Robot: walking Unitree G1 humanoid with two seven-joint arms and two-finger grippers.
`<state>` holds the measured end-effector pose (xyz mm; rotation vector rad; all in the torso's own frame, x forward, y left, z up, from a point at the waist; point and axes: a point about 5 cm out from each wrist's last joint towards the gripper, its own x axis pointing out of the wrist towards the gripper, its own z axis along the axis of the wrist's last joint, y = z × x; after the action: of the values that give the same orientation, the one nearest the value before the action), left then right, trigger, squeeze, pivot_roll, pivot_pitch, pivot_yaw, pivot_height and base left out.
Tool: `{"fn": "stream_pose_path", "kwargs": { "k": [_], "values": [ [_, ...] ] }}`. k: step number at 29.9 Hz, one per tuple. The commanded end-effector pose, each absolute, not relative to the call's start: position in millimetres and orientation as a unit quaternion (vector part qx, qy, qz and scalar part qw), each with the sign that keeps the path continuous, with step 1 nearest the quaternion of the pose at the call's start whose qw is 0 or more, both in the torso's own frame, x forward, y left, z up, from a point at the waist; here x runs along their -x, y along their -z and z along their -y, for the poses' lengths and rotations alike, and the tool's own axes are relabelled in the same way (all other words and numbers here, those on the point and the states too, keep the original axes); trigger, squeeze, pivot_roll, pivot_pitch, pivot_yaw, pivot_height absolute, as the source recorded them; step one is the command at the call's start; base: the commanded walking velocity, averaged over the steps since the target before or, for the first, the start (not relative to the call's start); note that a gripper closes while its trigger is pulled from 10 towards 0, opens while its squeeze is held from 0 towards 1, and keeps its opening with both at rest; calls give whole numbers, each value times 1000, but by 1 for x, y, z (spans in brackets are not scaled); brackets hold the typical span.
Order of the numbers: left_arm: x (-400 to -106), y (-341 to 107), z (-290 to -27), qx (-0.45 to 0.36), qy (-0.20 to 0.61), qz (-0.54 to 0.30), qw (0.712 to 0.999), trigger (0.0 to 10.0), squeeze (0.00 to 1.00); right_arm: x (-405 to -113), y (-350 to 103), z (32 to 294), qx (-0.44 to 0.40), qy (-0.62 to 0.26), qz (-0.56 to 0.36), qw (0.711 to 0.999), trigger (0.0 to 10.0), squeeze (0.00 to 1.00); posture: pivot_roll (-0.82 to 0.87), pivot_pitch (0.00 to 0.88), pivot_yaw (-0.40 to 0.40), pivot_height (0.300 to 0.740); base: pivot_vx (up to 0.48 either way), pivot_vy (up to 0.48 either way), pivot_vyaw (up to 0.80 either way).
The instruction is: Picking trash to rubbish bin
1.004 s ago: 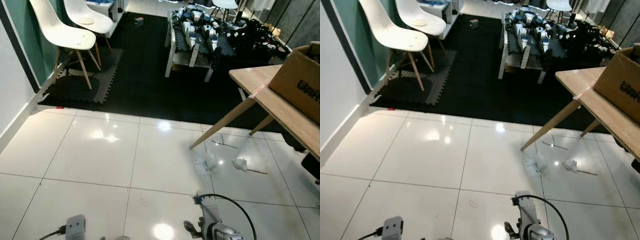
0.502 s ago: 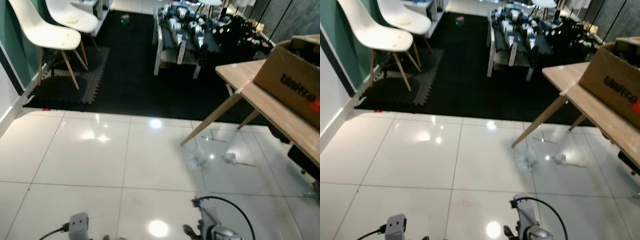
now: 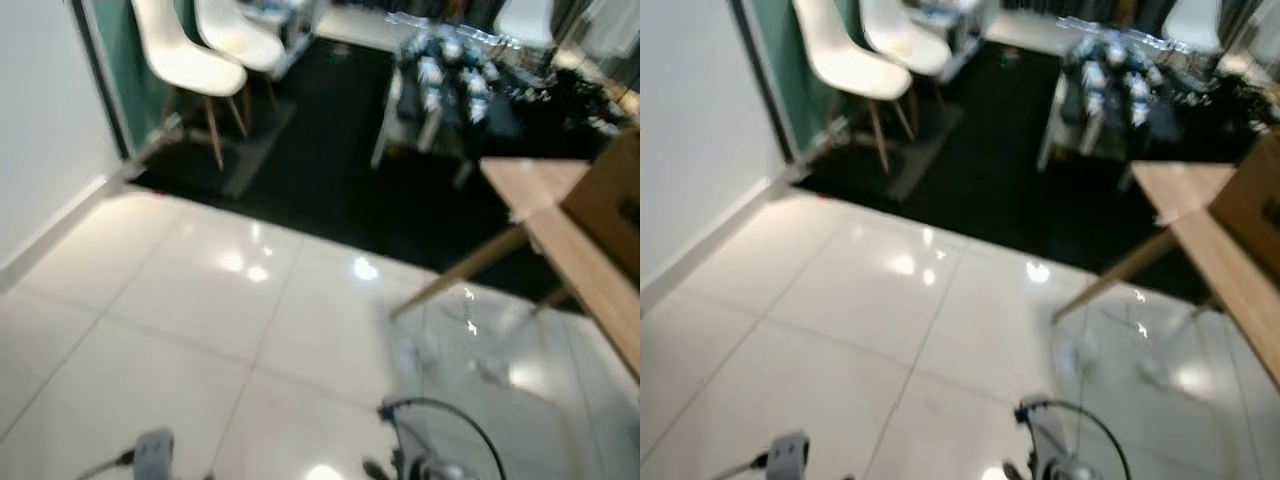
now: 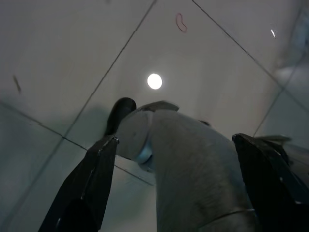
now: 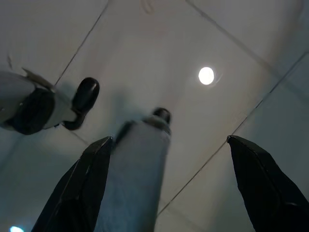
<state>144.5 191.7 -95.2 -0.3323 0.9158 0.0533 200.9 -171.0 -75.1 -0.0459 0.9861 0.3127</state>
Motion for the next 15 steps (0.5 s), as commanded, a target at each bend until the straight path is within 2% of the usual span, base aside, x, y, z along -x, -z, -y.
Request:
{"fn": "stream_pose_path", "kwargs": {
  "k": [1, 15],
  "values": [
    [-131, 103, -177, 179, -15, -468, 865, 10000, 0, -196, 77, 175, 30, -149, -481, 863, 10000, 0, 219, 81, -101, 740, 0, 0, 763],
    [-134, 101, -179, 178, -22, -464, 867, 10000, 0, -195, 78, 175, 56, -168, -484, 857, 10000, 0, 218, 78, -104, 740, 0, 0, 764]
  ]
}}
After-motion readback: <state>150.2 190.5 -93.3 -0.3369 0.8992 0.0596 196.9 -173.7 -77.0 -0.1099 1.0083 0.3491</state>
